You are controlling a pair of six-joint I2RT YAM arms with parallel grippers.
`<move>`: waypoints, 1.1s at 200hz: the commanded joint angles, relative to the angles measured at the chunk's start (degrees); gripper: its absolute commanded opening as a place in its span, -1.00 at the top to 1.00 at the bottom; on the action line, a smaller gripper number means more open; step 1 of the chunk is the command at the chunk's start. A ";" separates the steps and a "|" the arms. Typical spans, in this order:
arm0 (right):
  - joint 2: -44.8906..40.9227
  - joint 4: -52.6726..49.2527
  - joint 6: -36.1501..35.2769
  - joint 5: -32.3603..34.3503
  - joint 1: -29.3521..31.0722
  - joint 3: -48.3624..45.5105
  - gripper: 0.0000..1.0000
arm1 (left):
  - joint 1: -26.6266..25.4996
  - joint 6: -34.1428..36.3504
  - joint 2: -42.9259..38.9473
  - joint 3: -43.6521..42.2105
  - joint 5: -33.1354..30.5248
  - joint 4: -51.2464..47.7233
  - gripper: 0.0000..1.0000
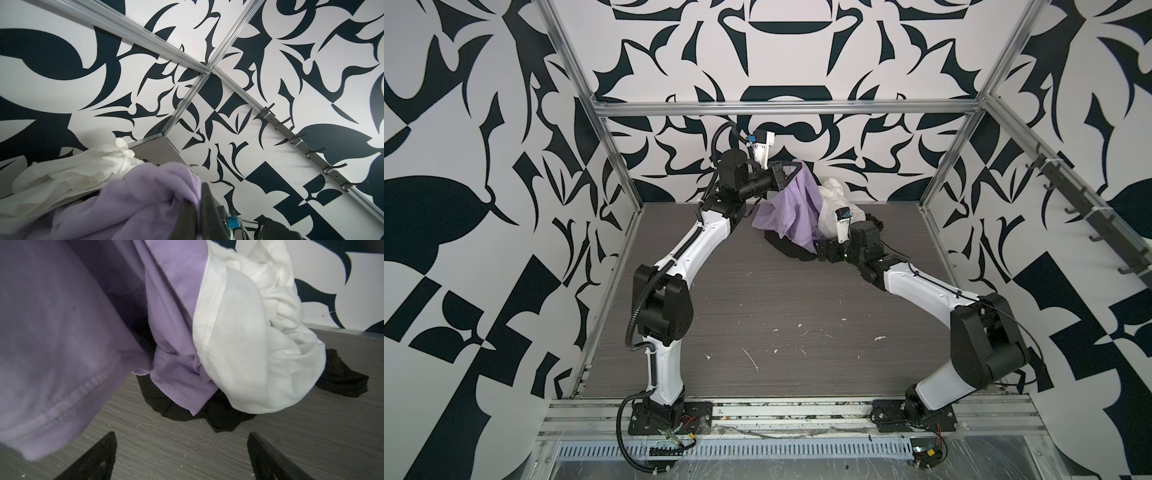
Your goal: Pick out a specific cloth from the pile
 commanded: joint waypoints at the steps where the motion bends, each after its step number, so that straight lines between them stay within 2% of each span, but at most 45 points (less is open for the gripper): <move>1: -2.78 4.81 -2.87 -1.27 -0.22 -2.62 -1.00 | 0.08 -0.02 -4.75 3.47 1.62 2.25 1.00; 36: -5.48 14.05 -7.93 -4.35 -0.25 -8.35 -0.99 | 0.17 0.99 -5.66 4.28 3.76 1.62 1.00; 58: -6.99 25.73 -12.35 -5.95 -0.25 -14.53 -0.97 | 0.17 2.11 -6.55 5.06 5.40 0.86 1.00; 80: -6.23 36.09 -19.25 -8.74 -0.25 -18.76 -0.93 | 0.17 2.29 -7.54 5.49 7.68 1.32 1.00; 100: -5.45 41.42 -25.53 -10.31 -0.22 -20.91 -0.94 | 0.17 2.46 -8.86 5.36 9.74 1.29 1.00; 141: -4.94 41.74 -33.52 -13.03 -0.29 -20.35 -1.00 | 0.33 4.25 -9.39 7.20 16.52 -0.16 1.00; 158: -4.40 41.40 -36.28 -15.12 -0.63 -19.81 -1.00 | 0.91 4.44 -9.90 5.67 18.40 2.39 1.00; 220: -2.21 41.27 -35.55 -23.16 -2.43 -17.79 -1.00 | 2.67 -0.73 -9.75 1.12 24.90 18.40 1.00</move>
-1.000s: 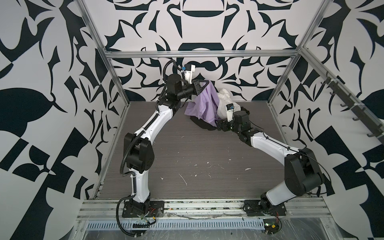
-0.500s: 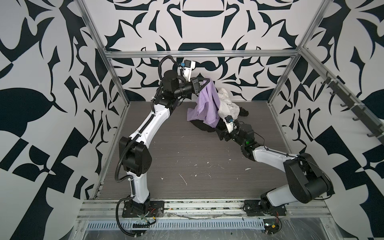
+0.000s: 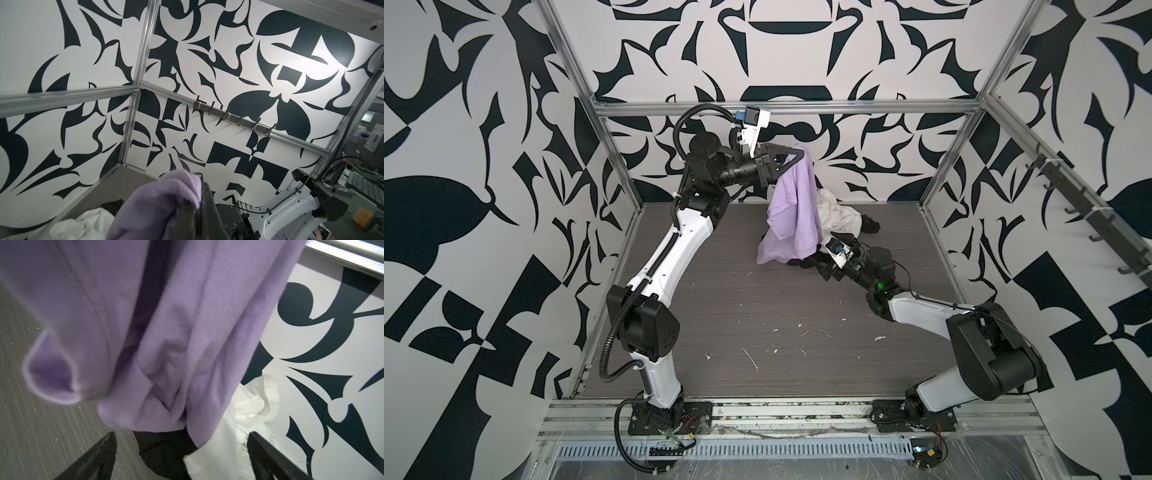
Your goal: Pick out a specific cloth from the pile
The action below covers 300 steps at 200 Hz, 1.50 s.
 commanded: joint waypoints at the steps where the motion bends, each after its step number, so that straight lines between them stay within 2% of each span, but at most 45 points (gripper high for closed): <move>1: 0.44 3.14 -0.41 -4.46 -0.47 2.76 -1.00 | 0.51 -3.03 -1.54 -0.91 3.81 10.41 1.00; 64: 3.98 5.40 3.27 -12.87 -0.77 4.69 -1.00 | 0.91 -10.84 -0.05 -2.96 6.92 23.41 1.00; 115: 8.12 15.52 12.20 -13.31 -1.16 5.00 -1.00 | 1.23 -21.03 3.35 -0.73 9.18 34.30 1.00; 164: 11.05 23.45 19.90 -15.84 -1.36 5.09 -1.00 | 1.19 -22.53 4.38 0.11 8.85 35.66 1.00; 209: 16.10 34.89 26.29 -18.16 -1.34 5.37 -0.64 | 1.26 -23.02 4.84 0.46 8.22 35.79 1.00; 258: 16.91 34.41 26.23 -16.96 0.31 6.27 -0.57 | 1.26 -23.29 4.91 0.41 8.13 35.95 1.00; 300: 18.29 34.06 26.80 -16.45 1.44 8.43 -0.34 | 1.20 -23.71 4.91 0.11 7.64 36.58 1.00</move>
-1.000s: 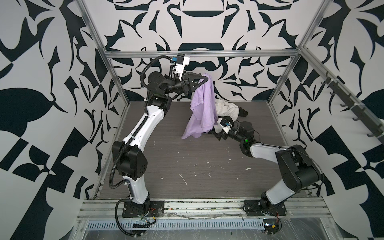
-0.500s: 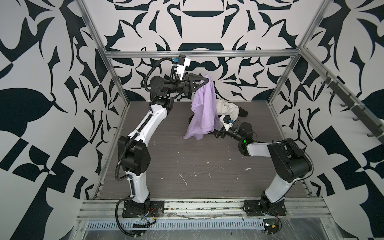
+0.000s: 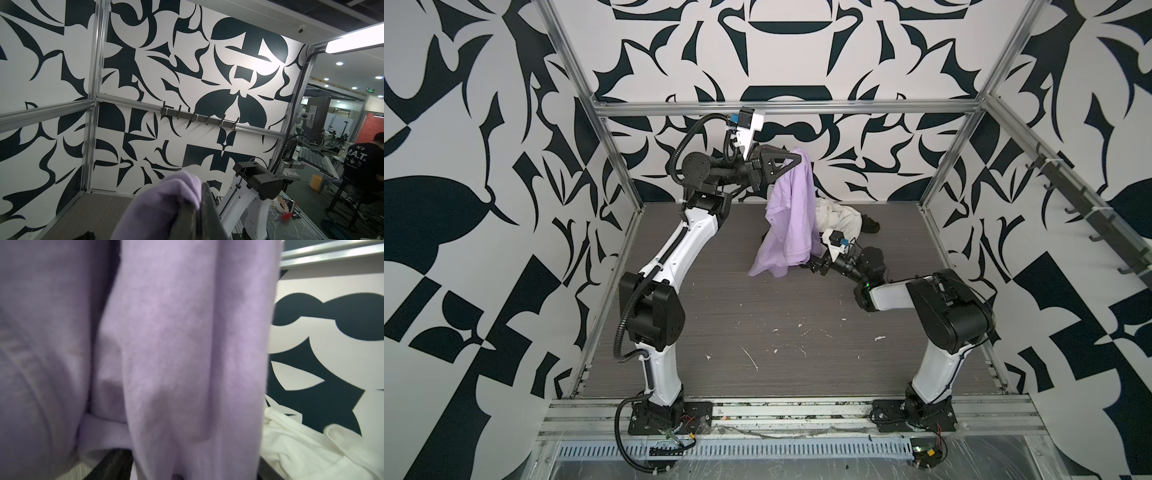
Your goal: Pick out a specific cloth from the pile
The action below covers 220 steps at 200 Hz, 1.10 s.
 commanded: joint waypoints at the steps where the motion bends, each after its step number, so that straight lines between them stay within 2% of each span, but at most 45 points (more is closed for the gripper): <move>1: 0.16 4.00 1.49 0.02 0.66 3.10 -0.33 | 0.21 -1.11 0.21 1.97 -1.15 3.99 1.00; 47: 0.55 3.74 2.49 -0.26 1.19 4.23 -0.05 | 0.21 -1.22 0.12 2.14 -1.27 4.05 1.00; 76: -1.03 0.13 2.07 -1.10 1.37 4.37 0.10 | 0.27 -1.20 0.20 2.08 -1.39 3.99 1.00; 109: -3.06 -3.10 1.00 -2.45 1.37 4.15 0.41 | 0.26 -1.18 0.27 1.89 -1.65 3.93 1.00; 153: -5.87 -4.26 0.16 -5.10 1.08 1.86 0.37 | 0.55 -0.99 0.12 2.01 -1.74 3.47 1.00; 190: -7.81 -7.88 2.94 -9.92 0.89 2.20 0.62 | 0.69 -0.80 0.04 1.88 -1.75 3.12 1.00; 220: -10.26 -10.34 3.10 -11.63 0.84 1.87 0.70 | 0.64 -0.21 -0.36 1.30 -1.83 2.72 1.00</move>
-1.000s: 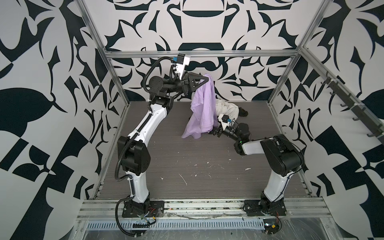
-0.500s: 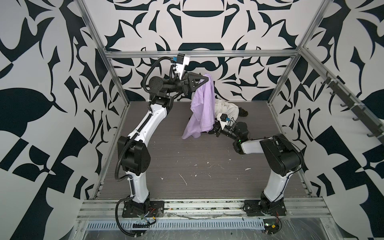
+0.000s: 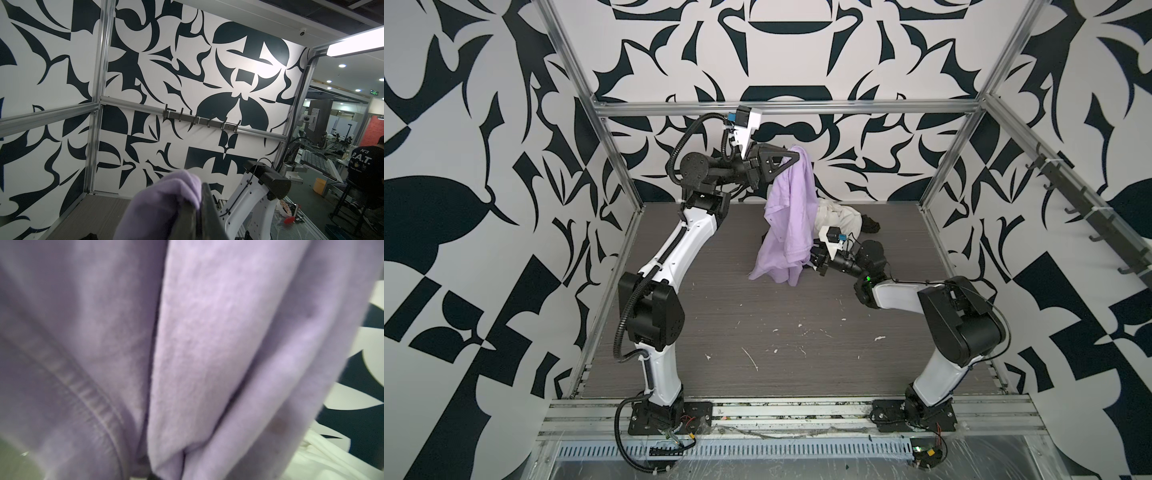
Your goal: Pick out a specific cloth from the pile
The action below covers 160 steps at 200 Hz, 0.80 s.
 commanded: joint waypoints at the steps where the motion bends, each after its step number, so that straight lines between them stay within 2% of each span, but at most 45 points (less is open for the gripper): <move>1: -3.85 -0.22 0.82 -3.18 -0.05 0.10 0.71 | 0.25 0.11 -0.38 1.32 -1.02 2.17 1.00; 81: -12.97 -13.41 -1.40 -4.95 -0.06 -1.76 0.86 | 0.53 4.43 -3.02 -0.88 -2.03 -2.03 1.00; 130: -17.07 -15.16 0.46 -5.77 -0.09 -3.63 0.89 | 0.12 5.20 -5.21 -2.98 -3.35 -3.29 1.00; 160: -19.80 -15.83 1.41 -5.42 0.41 -4.96 0.90 | -1.12 8.93 -7.78 -4.77 -4.36 -7.33 1.00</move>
